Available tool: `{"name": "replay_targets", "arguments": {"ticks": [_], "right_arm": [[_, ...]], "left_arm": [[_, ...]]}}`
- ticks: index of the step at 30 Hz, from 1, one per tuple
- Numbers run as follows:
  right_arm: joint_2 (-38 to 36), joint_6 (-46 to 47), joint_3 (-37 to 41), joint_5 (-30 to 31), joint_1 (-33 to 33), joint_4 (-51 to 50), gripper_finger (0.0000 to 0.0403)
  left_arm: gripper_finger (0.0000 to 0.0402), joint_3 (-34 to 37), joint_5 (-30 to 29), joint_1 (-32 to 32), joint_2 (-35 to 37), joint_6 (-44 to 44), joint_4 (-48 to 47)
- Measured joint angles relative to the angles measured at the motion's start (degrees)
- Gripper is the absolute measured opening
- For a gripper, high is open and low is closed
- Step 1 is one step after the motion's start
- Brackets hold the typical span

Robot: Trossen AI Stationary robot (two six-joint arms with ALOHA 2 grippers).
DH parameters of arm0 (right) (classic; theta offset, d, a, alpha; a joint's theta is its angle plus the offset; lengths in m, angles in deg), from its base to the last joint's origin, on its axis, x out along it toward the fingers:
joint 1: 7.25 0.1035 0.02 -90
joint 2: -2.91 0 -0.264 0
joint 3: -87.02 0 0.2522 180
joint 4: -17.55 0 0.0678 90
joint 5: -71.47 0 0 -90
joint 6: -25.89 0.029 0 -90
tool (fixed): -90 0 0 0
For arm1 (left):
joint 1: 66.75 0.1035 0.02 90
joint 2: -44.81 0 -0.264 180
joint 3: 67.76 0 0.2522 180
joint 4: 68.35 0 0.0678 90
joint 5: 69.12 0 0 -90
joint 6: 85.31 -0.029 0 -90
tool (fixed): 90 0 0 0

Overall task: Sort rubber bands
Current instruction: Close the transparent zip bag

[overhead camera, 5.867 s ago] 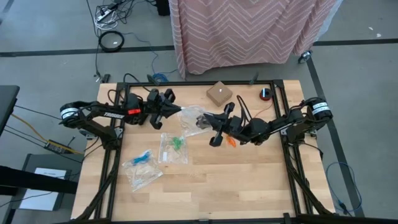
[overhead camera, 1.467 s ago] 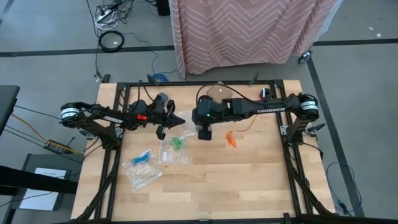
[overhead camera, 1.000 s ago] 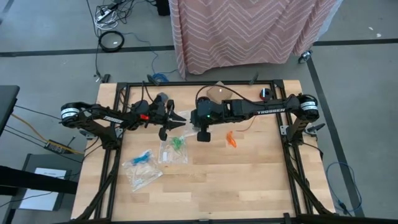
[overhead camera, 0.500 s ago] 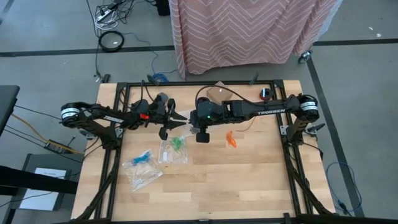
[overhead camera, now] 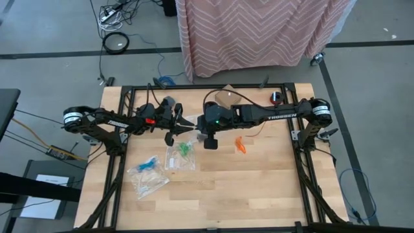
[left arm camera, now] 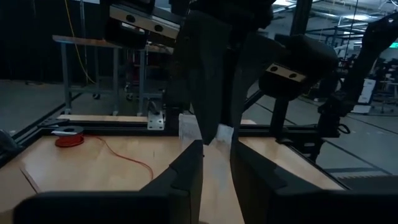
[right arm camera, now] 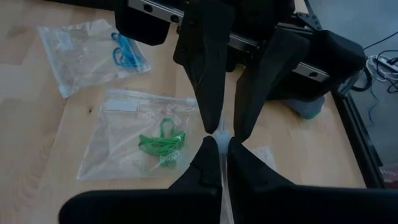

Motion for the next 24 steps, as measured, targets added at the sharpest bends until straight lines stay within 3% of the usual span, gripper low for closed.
{"name": "replay_targets", "arguments": {"ticks": [12,24], "right_arm": [[0.05,0.03,0.32,0.32,-0.02,-0.54,0.0000],[0.07,0.02,0.42,0.37,-0.04,0.63,0.0000]], "left_arm": [[0.0085,0.00,0.72,0.00,0.00,2.71,4.36],[0.0085,0.00,1.53,0.00,0.00,2.73,2.86]]}}
